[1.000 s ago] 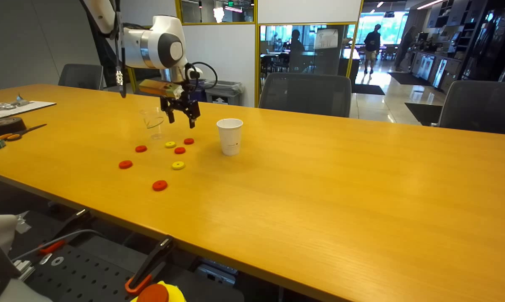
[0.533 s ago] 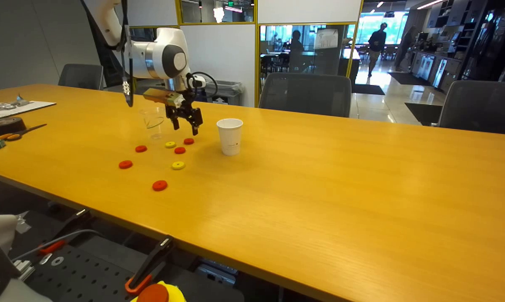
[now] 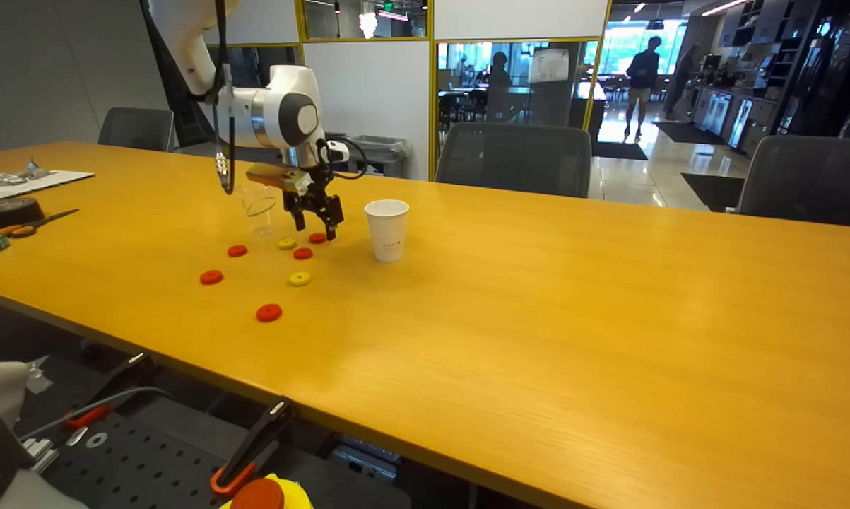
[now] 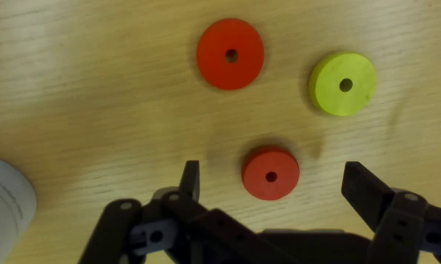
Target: Divide the rings and put some in the white cup and some in the clear cup
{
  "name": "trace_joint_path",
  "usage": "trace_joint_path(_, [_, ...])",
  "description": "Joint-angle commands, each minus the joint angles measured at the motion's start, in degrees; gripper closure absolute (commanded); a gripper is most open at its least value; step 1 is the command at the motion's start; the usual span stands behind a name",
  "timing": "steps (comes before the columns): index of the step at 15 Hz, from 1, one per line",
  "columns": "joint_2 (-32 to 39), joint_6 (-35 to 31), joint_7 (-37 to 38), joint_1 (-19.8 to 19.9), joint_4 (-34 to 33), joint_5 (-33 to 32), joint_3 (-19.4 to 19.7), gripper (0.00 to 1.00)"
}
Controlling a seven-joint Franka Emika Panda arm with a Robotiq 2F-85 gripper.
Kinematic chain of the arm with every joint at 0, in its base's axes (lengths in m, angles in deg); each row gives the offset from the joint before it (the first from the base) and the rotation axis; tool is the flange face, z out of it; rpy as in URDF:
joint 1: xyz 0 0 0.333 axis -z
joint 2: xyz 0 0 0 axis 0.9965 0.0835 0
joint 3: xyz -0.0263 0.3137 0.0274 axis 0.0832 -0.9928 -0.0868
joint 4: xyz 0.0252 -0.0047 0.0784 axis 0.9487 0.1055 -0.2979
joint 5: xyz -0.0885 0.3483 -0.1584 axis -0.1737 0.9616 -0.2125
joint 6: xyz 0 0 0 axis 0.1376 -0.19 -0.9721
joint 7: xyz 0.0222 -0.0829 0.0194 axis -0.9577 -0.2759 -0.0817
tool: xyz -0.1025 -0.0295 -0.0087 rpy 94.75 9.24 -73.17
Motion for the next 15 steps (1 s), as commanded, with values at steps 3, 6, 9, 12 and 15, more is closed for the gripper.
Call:
trace_joint_path(3, [3.1, -0.3, 0.8, -2.0, -2.9, 0.8, 1.3, 0.0])
trace_joint_path(6, [3.4, -0.2, 0.9, -2.2, -3.5, 0.5, 1.8, 0.0])
trace_joint_path(9, [3.4, -0.1, 1.1, -2.4, -4.2, 0.1, 2.6, 0.0])
trace_joint_path(12, [3.5, 0.0, 1.1, -2.5, -4.6, 0.0, 3.0, 0.0])
trace_joint_path(15, [3.6, 0.4, 1.0, -2.6, -4.7, 0.0, 3.1, 0.0])
